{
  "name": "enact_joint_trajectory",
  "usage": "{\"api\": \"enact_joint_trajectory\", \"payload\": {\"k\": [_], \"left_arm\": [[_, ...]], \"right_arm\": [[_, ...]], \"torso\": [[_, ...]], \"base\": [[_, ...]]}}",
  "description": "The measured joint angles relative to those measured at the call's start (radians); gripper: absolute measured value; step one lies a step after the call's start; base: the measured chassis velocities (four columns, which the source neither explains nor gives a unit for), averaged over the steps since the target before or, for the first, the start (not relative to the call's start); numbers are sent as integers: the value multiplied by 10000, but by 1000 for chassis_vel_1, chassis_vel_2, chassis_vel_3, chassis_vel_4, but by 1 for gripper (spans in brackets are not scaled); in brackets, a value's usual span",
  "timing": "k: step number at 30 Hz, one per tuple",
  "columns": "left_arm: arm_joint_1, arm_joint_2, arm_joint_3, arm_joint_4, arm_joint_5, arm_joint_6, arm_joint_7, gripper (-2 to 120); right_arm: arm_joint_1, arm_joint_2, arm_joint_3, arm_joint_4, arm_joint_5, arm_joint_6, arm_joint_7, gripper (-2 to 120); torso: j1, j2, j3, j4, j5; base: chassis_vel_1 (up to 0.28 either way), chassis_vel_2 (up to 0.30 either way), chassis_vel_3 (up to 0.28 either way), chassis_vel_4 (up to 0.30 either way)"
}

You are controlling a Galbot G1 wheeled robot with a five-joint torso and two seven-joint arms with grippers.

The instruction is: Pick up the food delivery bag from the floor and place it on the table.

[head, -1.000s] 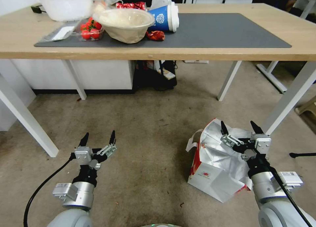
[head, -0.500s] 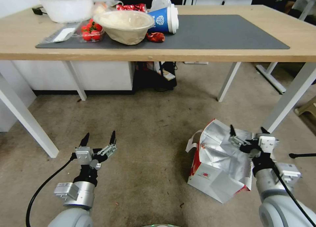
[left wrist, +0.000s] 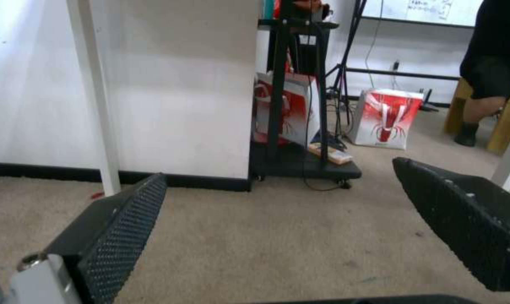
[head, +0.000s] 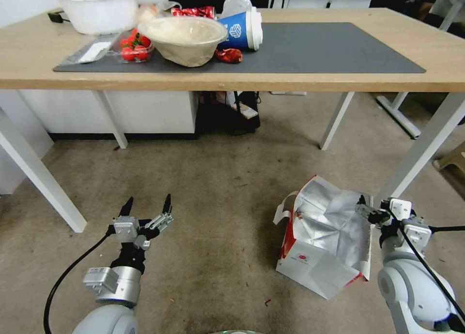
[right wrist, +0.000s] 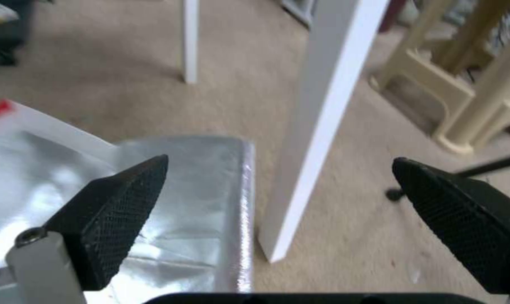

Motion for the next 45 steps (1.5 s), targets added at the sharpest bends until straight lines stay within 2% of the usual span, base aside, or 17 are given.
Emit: {"api": "enact_joint_trajectory", "payload": {"k": [19, 23, 30, 31, 33, 35, 36, 38, 40, 44, 45], "left_arm": [[48, -20, -42, 7, -3, -157, 8, 100], [60, -38, -49, 8, -3, -198, 8, 100], [73, -28, -84, 56, -2, -282, -3, 100], [73, -28, -84, 56, -2, -282, -3, 100], [66, -33, -70, 84, 4, -297, -5, 100], [64, -34, -64, 94, 7, -301, -5, 100], [57, -31, -54, 103, 12, -302, -5, 100], [53, -26, -52, 105, 13, -302, -5, 100], [40, -3, -49, 110, 15, -302, -7, 100], [33, 0, -40, 115, 16, -301, -7, 100], [31, -5, -32, 118, 17, -299, -7, 100]], "right_arm": [[1828, -670, -1001, -2717, 1577, -1022, 819, 99], [2021, -706, -1150, -3003, 2014, -1197, 952, 89], [2010, -622, -1187, -2977, 2340, -1380, 992, 62], [2010, -622, -1187, -2977, 2340, -1380, 992, 62], [1980, -605, -1173, -2969, 2339, -1383, 984, 50], [1959, -601, -1164, -2957, 2339, -1382, 978, 47], [1927, -602, -1142, -2933, 2334, -1382, 965, 40], [1911, -603, -1123, -2923, 2330, -1382, 957, 39], [1847, -622, -1070, -2880, 2324, -1381, 918, 24], [1800, -642, -1047, -2827, 2324, -1377, 868, 15], [1747, -669, -1031, -2759, 2328, -1362, 796, 8]], "torso": [[1, 12, 0, 2, 1], [2, 13, -1, 2, 0], [2, 16, -1, 1, -1], [2, 16, -1, 1, -1], [2, 17, 0, 1, -1], [2, 17, 0, 1, -1], [2, 17, -1, 1, -2], [2, 18, 0, 1, -1], [2, 18, -1, 1, -1], [2, 18, -1, 1, -1], [2, 19, -1, 2, 0]], "base": [[0, 0, 0, 0], [0, 0, 0, 0], [0, 0, 0, 0], [0, 0, 0, 0], [0, 0, 0, 0], [0, 0, 0, 0], [0, 0, 0, 0], [0, 0, 0, 0], [0, 0, 0, 0], [0, 0, 0, 0], [0, 0, 0, 0]]}}
